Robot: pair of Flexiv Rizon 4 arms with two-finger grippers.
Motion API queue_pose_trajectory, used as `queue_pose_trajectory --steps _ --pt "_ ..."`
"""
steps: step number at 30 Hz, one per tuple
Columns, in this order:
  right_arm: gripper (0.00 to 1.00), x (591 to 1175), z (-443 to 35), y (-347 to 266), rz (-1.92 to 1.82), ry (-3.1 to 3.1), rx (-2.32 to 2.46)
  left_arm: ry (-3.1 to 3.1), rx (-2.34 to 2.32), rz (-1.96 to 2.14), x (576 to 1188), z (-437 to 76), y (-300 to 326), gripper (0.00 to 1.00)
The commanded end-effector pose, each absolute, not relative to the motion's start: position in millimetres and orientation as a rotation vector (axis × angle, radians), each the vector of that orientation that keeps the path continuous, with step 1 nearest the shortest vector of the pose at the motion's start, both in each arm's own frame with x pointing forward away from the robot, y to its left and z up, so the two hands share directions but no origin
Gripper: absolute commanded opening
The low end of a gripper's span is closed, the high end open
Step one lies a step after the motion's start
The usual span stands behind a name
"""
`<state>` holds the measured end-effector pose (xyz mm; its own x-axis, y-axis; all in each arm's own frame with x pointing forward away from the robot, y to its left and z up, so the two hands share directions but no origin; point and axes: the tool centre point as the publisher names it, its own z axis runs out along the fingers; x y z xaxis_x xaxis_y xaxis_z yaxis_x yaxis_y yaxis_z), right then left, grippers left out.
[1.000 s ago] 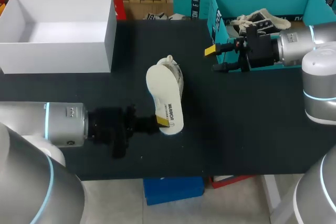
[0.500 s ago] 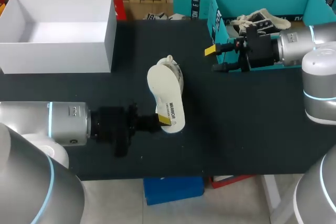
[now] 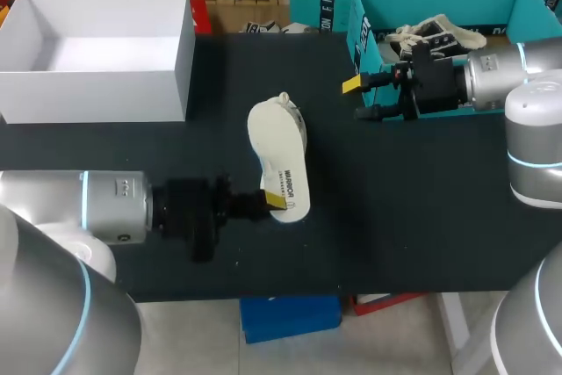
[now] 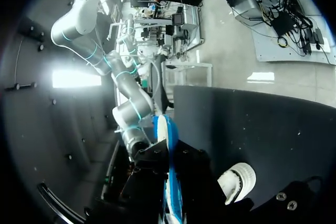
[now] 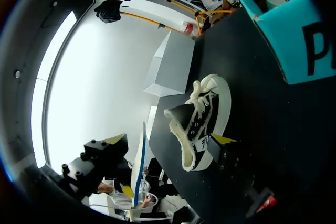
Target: Take the shoe out of the shoebox, open the shoe tongue, remove and reinsert the insole, then place the shoe into the shoebox
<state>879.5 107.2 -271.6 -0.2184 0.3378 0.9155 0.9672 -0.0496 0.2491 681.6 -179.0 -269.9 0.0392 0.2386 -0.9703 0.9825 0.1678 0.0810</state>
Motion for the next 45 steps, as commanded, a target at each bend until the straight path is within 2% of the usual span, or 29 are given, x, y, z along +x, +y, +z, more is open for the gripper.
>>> queue_pose_trajectory --steps 1,25,38,45 --pt "1.0 880 -272 109 -1.28 -1.599 -1.408 1.35 1.26 -0.906 682 -292 -178 0.0" --pt "1.0 880 -272 109 -1.28 -1.599 -1.408 1.233 1.321 -0.845 737 -299 -174 0.0" --pt "1.0 880 -272 109 -1.28 -1.599 -1.408 1.24 1.301 -0.84 739 -301 -178 0.0" --pt "1.0 877 -274 128 -1.238 -1.618 -1.332 1.24 1.301 -0.84 739 -301 -178 0.0"
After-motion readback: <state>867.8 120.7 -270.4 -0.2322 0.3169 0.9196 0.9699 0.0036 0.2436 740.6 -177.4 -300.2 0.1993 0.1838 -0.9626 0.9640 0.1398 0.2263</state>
